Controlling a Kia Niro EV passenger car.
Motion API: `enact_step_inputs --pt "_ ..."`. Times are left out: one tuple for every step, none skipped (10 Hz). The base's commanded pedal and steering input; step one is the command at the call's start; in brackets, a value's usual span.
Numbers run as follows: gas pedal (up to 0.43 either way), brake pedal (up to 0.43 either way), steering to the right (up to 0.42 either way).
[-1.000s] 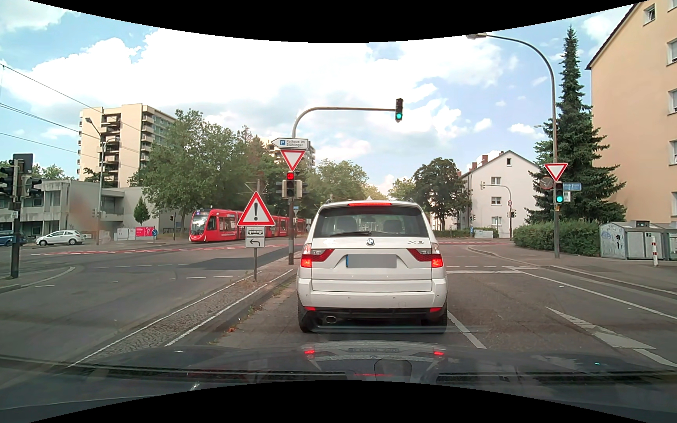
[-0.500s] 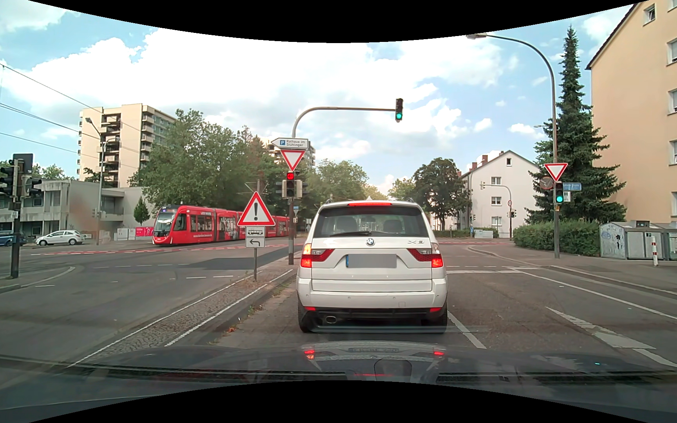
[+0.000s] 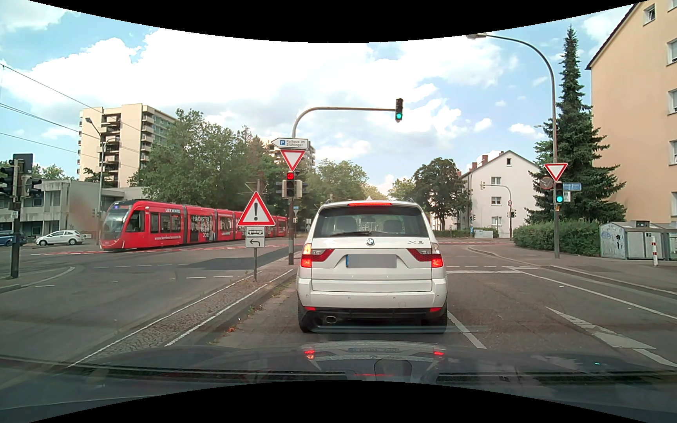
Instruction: Follow the waypoints while adhering to traffic rules and regulations
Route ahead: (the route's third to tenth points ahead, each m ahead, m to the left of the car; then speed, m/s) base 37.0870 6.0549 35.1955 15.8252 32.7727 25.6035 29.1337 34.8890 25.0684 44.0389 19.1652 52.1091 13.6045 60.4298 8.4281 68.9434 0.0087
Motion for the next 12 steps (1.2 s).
enact_step_inputs --pt "0.0 0.287 -0.004" --pt "0.0 0.287 -0.004" --pt "0.0 0.28 -0.004" --pt "0.0 0.287 -0.004" --pt "0.0 0.287 -0.004" --pt "0.0 0.287 -0.004" --pt "0.0 0.28 -0.004" --pt "0.0 0.287 -0.004" --pt "0.0 0.287 -0.004" --pt "0.0 0.287 -0.004" --pt "0.0 0.287 -0.004" --pt "0.0 0.287 -0.004"
